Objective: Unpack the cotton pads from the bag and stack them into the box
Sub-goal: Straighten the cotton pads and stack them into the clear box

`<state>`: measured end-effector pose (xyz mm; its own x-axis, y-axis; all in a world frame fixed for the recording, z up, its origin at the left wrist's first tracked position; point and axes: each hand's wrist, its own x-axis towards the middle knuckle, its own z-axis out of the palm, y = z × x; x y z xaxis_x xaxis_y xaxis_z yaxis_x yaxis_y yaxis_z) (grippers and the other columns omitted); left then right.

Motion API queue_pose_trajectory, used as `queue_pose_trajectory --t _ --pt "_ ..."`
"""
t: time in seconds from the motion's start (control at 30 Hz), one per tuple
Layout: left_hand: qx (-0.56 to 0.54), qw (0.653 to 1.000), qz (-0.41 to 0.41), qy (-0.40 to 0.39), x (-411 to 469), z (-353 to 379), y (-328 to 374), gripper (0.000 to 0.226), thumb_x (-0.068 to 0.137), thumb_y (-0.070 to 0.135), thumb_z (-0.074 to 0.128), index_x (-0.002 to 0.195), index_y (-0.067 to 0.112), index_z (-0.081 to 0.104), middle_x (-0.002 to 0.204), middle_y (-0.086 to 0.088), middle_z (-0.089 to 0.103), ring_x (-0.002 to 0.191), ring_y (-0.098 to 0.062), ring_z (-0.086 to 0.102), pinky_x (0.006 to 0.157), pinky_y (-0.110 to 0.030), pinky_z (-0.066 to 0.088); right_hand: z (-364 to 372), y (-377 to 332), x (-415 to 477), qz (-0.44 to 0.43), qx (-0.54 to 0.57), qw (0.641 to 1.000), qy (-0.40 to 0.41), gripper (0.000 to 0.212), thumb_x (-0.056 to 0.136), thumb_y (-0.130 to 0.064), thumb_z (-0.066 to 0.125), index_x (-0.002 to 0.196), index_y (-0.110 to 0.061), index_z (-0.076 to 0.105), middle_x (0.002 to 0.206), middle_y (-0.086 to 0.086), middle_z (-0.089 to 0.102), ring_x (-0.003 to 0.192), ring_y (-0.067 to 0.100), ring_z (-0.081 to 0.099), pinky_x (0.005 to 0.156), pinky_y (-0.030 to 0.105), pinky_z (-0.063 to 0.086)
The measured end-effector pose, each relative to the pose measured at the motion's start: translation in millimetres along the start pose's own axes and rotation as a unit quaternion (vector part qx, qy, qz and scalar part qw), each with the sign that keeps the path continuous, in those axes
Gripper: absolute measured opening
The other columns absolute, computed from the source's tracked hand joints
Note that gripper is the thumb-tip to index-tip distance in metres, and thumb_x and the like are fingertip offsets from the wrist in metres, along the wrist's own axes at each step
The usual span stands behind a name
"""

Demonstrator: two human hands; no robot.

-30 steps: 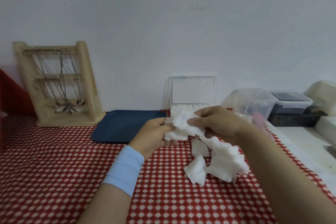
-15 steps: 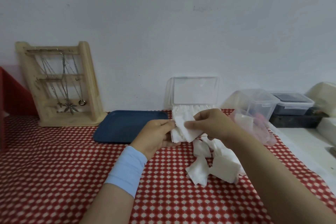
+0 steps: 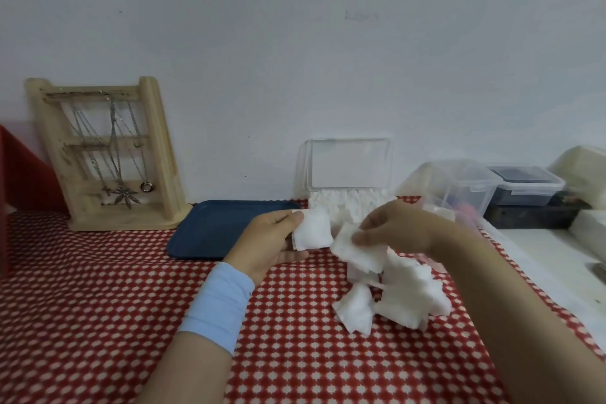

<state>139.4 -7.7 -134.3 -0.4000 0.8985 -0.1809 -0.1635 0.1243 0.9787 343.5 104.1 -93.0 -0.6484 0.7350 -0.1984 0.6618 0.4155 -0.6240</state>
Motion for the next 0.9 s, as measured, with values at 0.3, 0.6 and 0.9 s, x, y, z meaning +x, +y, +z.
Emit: queue_pose_trajectory --t 0.3,0.6,0.9 --pt "0.061 0.996 -0.007 -0.058 -3 9 -1 0.024 0.103 0.021 0.057 0.114 0.01 0.076 0.106 -0.01 0.079 0.101 -0.028 0.075 0.081 -0.038 0.062 9 -25 -7 -0.146 0.128 0.98 0.034 0.005 0.09 -0.019 0.075 0.087 -0.017 0.079 0.079 -0.008 0.076 0.067 0.006 0.068 0.061 0.023 0.057" --pt "0.03 0.989 -0.008 -0.145 -4 7 3 0.037 0.096 0.031 0.064 0.118 0.003 0.071 0.115 -0.02 0.074 0.104 -0.031 0.073 0.092 -0.044 0.06 26 -26 4 -0.137 0.054 0.981 0.129 0.021 0.076 -0.027 0.086 0.092 -0.026 0.073 0.089 -0.013 0.068 0.064 -0.006 0.058 0.059 0.01 0.044" --pt "0.202 0.97 0.058 -0.123 -3 -3 7 0.043 0.088 0.004 0.075 0.125 0.022 0.062 0.105 0.001 0.079 0.102 -0.015 0.074 0.102 -0.039 0.054 19 -20 3 -0.114 0.159 0.979 0.048 0.01 0.091 -0.022 0.074 0.097 -0.02 0.081 0.09 -0.008 0.079 0.076 0.0 0.071 0.066 0.013 0.052"
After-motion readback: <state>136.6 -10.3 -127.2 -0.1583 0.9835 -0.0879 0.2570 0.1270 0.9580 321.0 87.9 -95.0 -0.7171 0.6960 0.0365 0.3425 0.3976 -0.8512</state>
